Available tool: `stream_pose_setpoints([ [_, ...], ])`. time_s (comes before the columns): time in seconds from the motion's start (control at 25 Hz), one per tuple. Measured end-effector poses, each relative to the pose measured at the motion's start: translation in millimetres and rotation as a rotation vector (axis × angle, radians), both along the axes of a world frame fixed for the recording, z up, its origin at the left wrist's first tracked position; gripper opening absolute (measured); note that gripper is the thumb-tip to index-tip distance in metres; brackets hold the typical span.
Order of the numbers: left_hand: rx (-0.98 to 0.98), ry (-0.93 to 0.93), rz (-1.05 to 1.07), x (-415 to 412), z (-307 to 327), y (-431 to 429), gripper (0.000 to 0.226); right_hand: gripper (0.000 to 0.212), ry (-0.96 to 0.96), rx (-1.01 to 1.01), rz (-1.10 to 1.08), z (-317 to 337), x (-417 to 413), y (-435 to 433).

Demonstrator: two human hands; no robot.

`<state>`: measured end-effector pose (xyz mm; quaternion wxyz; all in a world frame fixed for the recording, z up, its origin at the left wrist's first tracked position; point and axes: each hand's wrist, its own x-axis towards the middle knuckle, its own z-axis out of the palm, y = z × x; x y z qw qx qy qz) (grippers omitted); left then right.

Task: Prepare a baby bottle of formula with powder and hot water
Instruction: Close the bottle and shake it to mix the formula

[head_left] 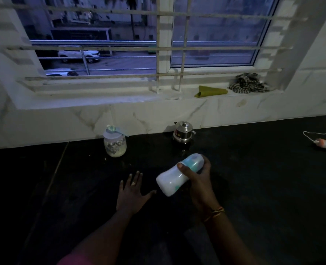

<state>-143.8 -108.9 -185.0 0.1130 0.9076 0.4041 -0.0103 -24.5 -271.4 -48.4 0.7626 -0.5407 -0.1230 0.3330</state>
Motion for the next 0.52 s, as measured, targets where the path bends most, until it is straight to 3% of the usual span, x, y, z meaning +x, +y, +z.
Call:
stream_pose_setpoints([
  [0.2, -0.009, -0.003, 0.013, 1.1, 2.5, 0.3, 0.101, 0.074, -0.039, 0.055, -0.121, 4.8, 8.5, 2.6],
  [0.36, -0.027, 0.000, 0.002, -0.6, 2.7, -0.6, 0.100, 0.076, -0.108, 0.020, -0.002, 9.4, 5.3, 0.0],
  [0.52, -0.017, -0.029, 0.020, 0.4, 4.6, -1.5, 0.094, 0.079, -0.076, 0.041, -0.152, 8.7, 13.3, -0.2],
])
